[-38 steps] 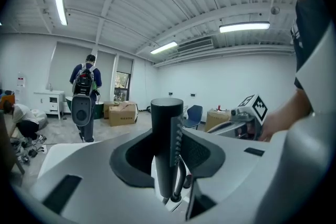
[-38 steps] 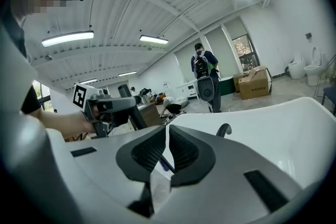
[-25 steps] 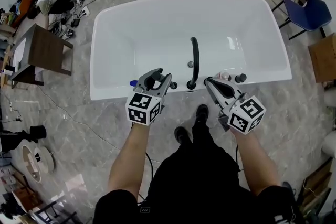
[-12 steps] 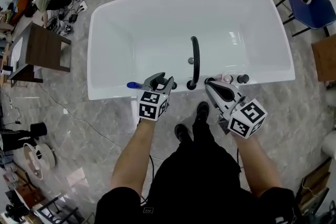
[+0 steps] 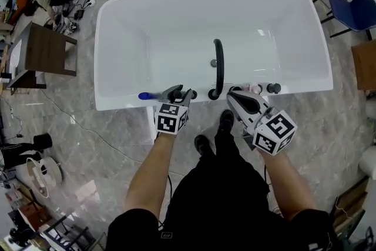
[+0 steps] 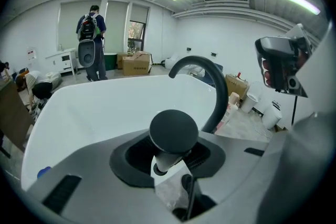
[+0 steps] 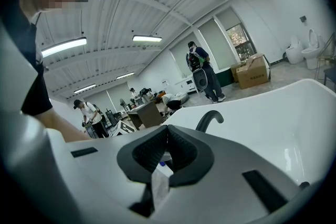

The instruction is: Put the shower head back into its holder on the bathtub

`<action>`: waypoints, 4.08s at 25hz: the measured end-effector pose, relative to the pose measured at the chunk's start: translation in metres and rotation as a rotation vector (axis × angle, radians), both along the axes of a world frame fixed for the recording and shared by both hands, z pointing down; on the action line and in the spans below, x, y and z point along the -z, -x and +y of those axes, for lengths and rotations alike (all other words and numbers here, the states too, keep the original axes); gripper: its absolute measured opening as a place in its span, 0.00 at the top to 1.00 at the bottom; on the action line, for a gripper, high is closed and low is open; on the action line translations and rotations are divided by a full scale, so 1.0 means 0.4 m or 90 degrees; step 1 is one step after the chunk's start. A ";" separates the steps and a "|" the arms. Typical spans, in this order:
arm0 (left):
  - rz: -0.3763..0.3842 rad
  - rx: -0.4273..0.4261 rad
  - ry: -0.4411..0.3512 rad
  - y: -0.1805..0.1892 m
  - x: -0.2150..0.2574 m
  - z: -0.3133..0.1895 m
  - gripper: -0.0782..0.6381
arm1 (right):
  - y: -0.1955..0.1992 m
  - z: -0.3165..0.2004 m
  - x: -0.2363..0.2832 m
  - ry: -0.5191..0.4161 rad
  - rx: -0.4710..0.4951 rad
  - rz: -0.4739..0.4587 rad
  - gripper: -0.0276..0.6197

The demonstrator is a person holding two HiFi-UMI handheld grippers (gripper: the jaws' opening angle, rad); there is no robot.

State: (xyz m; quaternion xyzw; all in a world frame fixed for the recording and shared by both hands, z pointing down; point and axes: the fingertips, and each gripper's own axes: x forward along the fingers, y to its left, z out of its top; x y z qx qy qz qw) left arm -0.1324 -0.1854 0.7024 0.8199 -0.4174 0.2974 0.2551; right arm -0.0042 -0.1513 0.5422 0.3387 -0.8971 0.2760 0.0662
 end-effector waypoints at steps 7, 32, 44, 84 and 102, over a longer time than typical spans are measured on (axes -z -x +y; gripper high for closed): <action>-0.017 -0.009 0.024 -0.024 -0.056 0.013 0.69 | -0.026 -0.012 -0.017 0.008 0.000 0.002 0.93; -0.086 -0.030 0.073 -0.058 -0.161 0.026 0.68 | -0.076 0.006 -0.047 0.040 0.005 -0.010 0.93; -0.071 -0.024 0.037 -0.074 -0.109 0.014 0.54 | -0.064 0.006 -0.039 0.049 0.019 -0.017 0.93; 0.125 0.103 -0.235 0.156 0.531 0.182 0.78 | 0.078 0.135 0.264 -0.077 0.052 0.011 0.93; 0.100 0.222 -0.317 -0.085 0.701 0.175 0.87 | -0.217 0.087 0.342 -0.157 0.106 -0.036 0.93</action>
